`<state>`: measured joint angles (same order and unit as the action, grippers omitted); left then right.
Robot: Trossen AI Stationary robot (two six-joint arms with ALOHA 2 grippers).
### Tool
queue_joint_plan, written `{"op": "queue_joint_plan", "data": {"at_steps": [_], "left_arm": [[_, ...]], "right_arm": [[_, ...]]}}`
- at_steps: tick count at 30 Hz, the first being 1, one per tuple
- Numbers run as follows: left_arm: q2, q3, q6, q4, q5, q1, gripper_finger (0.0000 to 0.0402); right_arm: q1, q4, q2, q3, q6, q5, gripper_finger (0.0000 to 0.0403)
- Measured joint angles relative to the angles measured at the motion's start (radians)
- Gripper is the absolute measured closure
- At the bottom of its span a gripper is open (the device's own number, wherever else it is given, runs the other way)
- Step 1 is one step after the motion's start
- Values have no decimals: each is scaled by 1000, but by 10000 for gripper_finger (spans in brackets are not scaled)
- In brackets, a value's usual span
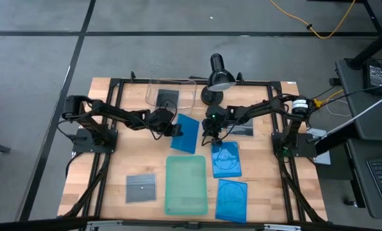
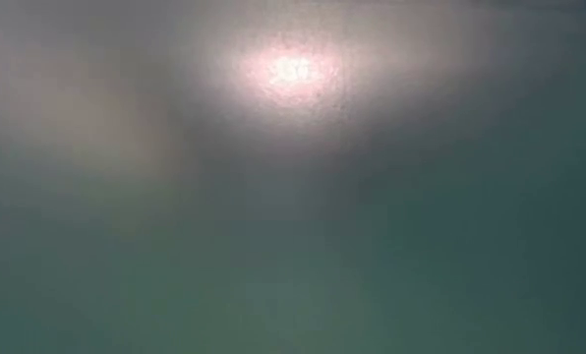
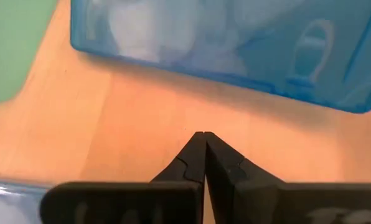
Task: Pick & place jewel cases by type
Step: Put the middle left blue CD case into the green bin
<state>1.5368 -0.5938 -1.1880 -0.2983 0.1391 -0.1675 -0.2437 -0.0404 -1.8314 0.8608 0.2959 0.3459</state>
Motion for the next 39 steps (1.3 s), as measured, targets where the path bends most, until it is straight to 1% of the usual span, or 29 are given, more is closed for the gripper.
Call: {"op": "queue_joint_plan", "data": {"at_steps": [3, 10, 13, 16, 21, 28, 33, 39], "left_arm": [[-38, 1, 3, 1, -26, 16, 391], [-162, 0, 14, -5, -71, 50, 391], [-233, 0, 48, -5, -117, 65, 393], [-310, 0, 130, -8, -162, 71, 394], [-436, -1, 312, -13, -220, 67, 392], [-591, -1, 412, -5, -326, 67, 393], [-665, -1, 514, -4, -401, 67, 394], [-708, -14, 620, 12, -455, 67, 394]], "right_arm": [[-11, 13, 24, 0, 4, -20, 393], [-36, 42, 58, 0, 19, -18, 393], [-36, 45, 72, 1, 27, -16, 393], [-36, 35, 86, 2, 31, -13, 393], [-36, 36, 119, 2, 23, -13, 393], [-36, 31, 182, 2, -43, -13, 393], [-36, 27, 231, 2, -114, -13, 393], [-35, 19, 299, 2, -161, -13, 393]]}}
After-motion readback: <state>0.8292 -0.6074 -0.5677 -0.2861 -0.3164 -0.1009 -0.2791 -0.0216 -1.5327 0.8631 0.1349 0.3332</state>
